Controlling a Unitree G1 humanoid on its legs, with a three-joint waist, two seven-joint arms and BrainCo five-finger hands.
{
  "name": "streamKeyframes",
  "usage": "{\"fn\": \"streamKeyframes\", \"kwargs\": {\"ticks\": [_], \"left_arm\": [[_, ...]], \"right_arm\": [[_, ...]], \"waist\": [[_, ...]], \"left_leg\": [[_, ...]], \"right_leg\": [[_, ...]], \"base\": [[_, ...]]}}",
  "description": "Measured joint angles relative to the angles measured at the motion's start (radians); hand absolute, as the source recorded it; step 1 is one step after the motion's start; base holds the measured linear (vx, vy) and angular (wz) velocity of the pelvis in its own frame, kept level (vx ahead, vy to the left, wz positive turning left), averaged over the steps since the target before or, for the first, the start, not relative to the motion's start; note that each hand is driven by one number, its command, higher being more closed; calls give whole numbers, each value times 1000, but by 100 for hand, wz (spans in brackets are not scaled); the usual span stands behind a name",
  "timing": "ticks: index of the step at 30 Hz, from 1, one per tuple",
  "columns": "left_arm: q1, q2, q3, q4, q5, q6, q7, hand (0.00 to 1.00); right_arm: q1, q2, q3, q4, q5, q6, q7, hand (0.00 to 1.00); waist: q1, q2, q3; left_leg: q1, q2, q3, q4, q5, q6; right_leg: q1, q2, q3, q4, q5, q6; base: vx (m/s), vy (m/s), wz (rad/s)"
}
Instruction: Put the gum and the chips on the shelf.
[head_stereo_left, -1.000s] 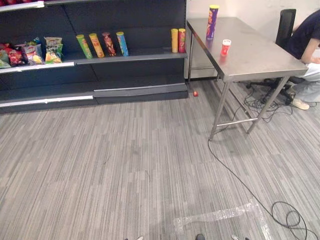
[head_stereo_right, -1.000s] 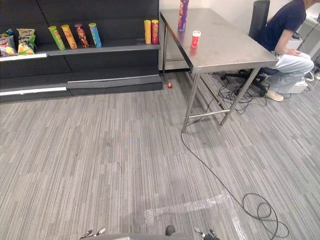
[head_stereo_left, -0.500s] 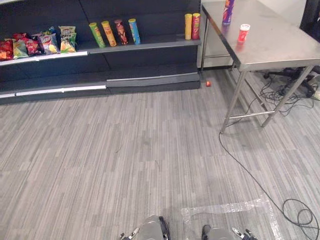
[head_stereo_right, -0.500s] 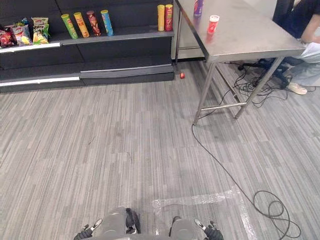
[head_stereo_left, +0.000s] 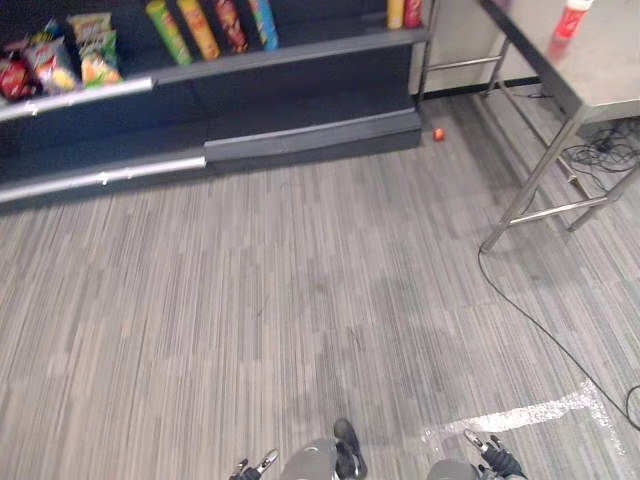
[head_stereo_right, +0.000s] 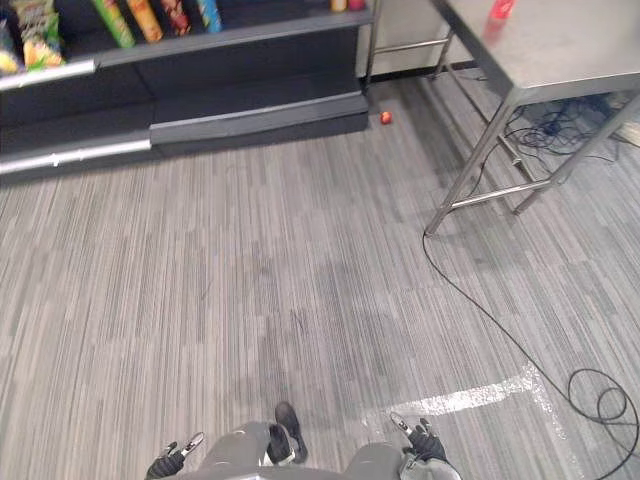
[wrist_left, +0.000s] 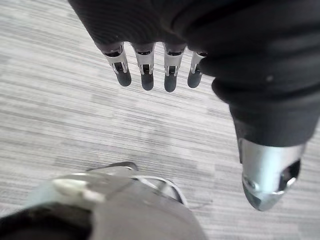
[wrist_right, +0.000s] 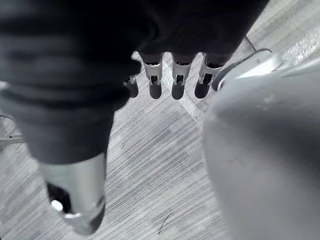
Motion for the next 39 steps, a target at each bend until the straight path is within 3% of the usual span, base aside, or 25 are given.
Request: {"fn": "streamKeyframes", "kwargs": {"ticks": [1, 2, 3, 5, 6, 8, 10, 12, 13, 14, 15, 16, 17, 21, 23, 25, 26, 28, 31, 33, 34, 35, 36, 38, 39], "left_arm": [[-2, 1, -17, -1, 0, 0, -1, 0], [-8, 7, -36, -8, 0, -4, -2, 0], [-15, 14, -55, -10, 0, -10, -3, 0], [-30, 15, -77, -8, 0, -11, -4, 0], [-44, 8, -83, -4, 0, -8, -4, 0], [-56, -2, -81, 0, 1, -9, -12, 0], [-69, -26, -63, 0, 1, -9, -21, 0], [-77, -31, -63, 0, 1, -9, -23, 0], [-78, -31, -60, -1, 1, -10, -23, 0], [-81, -33, -41, 0, 2, -10, -23, 0], [-81, -39, -26, 1, 2, -10, -23, 0], [-85, -65, -11, 4, 2, -11, -24, 0], [-88, -81, -1, 1, 7, -14, -30, 0], [-92, -93, 20, -2, 8, -13, -35, 0], [-92, -105, 49, -9, 10, -11, -41, 0], [-91, -107, 95, -24, 9, -11, -43, 0], [-84, -107, 118, -46, 7, -10, -42, 0], [-83, -106, 141, -59, -5, -11, -42, 0], [-80, -108, 140, -100, -13, -22, -43, 0], [-78, -107, 129, -126, -36, -35, -47, 0], [-78, -104, 129, -131, -47, -47, -49, 0], [-78, -102, 123, -134, -49, -58, -51, 0], [-78, -102, 120, -135, -49, -60, -51, 0], [-75, -102, 121, -128, -46, -67, -46, 0], [-74, -103, 123, -124, -46, -67, -45, 0]], "right_arm": [[5, -3, 1, -6, 0, 0, 0, 0], [14, -3, 2, -7, 1, 0, -1, 0], [26, 0, 10, -9, 1, 0, -1, 0], [43, 1, 21, -19, 9, -1, -1, 0], [48, -1, 37, -35, 16, -1, -1, 0], [34, 0, 49, -40, 40, -4, 0, 0], [30, -4, 64, -39, 43, -10, -1, 0], [22, -6, 77, -40, 44, -15, -1, 0], [26, -5, 80, -39, 44, -19, -1, 0], [33, -5, 87, -36, 42, -20, -1, 0], [35, -6, 88, -36, 42, -20, -1, 0], [22, -8, 87, -37, 39, -22, -1, 0], [16, -6, 87, -38, 37, -25, 0, 0], [20, -6, 87, -40, 29, -26, 1, 0], [21, -9, 91, -43, 28, -27, 2, 0], [21, -19, 95, -48, 27, -25, 3, 0], [23, -16, 98, -58, 28, -23, 7, 0], [33, -19, 107, -77, 29, -23, 7, 0], [45, -18, 123, -81, 30, -23, 1, 0], [47, -19, 147, -85, 32, -24, -1, 0], [46, -16, 151, -86, 32, -24, -1, 0], [47, -13, 156, -87, 32, -24, -2, 0], [47, -11, 156, -87, 32, -24, -2, 0], [42, -1, 176, -110, 32, -35, -2, 0], [40, -1, 190, -117, 32, -37, -2, 0]], "waist": [[-7, 5, -3], [-20, 5, -2], [-31, 1, 1], [-31, 3, 11], [-36, 9, 26], [-57, 19, 49], [-55, 37, 74], [-55, 35, 88], [-58, 37, 96], [-59, 13, 96], [-58, 20, 99], [-59, 48, 101], [-56, 46, 103], [-59, 47, 99], [-68, 47, 97], [-75, 45, 94], [-71, 40, 96], [-62, 36, 99], [-37, 23, 93], [-21, 10, 84], [-13, 0, 79], [3, -9, 73], [5, -11, 71], [9, -17, 63], [9, -15, 57]], "left_leg": [[52, -7, 0, -31, -4, 7], [100, -16, -5, -61, -9, 15], [156, -33, -14, -101, -10, 17], [242, -46, -34, -165, -14, 21], [293, -46, -37, -201, -17, 23], [334, -33, -39, -218, -33, 9], [367, -2, -32, -222, -75, -27], [393, 21, -32, -227, -93, -55], [415, 28, -34, -231, -109, -82], [444, 32, -34, -231, -131, -120], [454, 46, -35, -232, -141, -128], [458, 67, -34, -228, -134, -110], [464, 75, -35, -227, -75, -121], [490, 124, -65, -178, 59, -163], [468, 151, -98, -103, 105, -189], [349, 200, -189, 172, 173, -210], [246, 229, -245, 396, 311, -192], [133, 276, -248, 666, 284, -178], [8, 274, -202, 784, 164, -160], [-78, 265, -153, 719, 94, -134], [-113, 265, -111, 611, 71, -112], [-124, 251, -80, 397, 67, -113], [-122, 244, -80, 344, 68, -113], [-96, 208, -90, -26, 113, -125], [-95, 208, -93, -74, 123, -130]], "right_leg": [[-38, 4, -5, 123, 31, -12], [-80, 7, -25, 277, 16, -24], [-130, 21, -56, 447, -31, -33], [-187, 50, -132, 550, -147, -51], [-224, 77, -210, 529, -224, -51], [-273, 118, -281, 395, -266, -50], [-312, 173, -286, 213, -253, -33], [-323, 206, -264, 1, -200, -7], [-319, 214, -234, -174, -122, -5], [-309, 213, -208, -286, -1, 5], [-299, 225, -211, -287, 70, -2], [-320, 254, -213, -230, 50, -19], [-339, 259, -215, -163, -4, -53], [-305, 254, -265, -48, -139, -85], [-277, 249, -284, -22, -195, -87], [-227, 243, -304, -11, -244, -90], [-183, 245, -302, -13, -270, -103], [-121, 254, -298, -16, -308, -128], [-15, 251, -279, -61, -330, -125], [27, 238, -271, -92, -335, -115], [52, 227, -266, -105, -329, -91], [84, 210, -253, -119, -339, -72], [88, 206, -250, -121, -343, -66], [100, 178, -203, -103, -398, -30], [98, 174, -185, -96, -413, -16]], "base": [[246, 164, -9], [242, 141, 13], [348, 134, 17], [310, 61, 7], [202, 7, 6], [249, -68, 16], [260, -142, 1], [330, -212, 2], [476, -296, 7], [440, -269, 3], [481, -277, -2], [482, -275, -5], [467, -281, 2], [482, -285, 26], [288, -147, 37], [302, -166, 27], [279, -128, 1], [290, -82, -18], [286, 7, -22], [299, 96, -14], [349, 188, -19], [299, 168, -18], [310, 223, -28], [283, 274, -43], [438, 477, -68]]}}
